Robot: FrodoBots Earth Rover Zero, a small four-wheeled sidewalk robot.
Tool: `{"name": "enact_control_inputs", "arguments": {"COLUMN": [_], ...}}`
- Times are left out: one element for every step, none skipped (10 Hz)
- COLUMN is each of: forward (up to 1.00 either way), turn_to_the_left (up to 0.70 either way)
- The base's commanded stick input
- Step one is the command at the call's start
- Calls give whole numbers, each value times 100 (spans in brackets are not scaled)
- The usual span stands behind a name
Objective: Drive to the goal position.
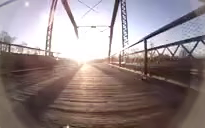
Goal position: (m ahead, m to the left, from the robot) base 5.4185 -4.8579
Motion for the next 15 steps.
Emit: {"name": "enact_control_inputs", "arguments": {"forward": [70,70,70,70,70,70,70,70,70,70,70,70,70,70,70], "turn_to_the_left": [0,0,0,0,0,0,0,0,0,0,0,0,0,0,0]}}
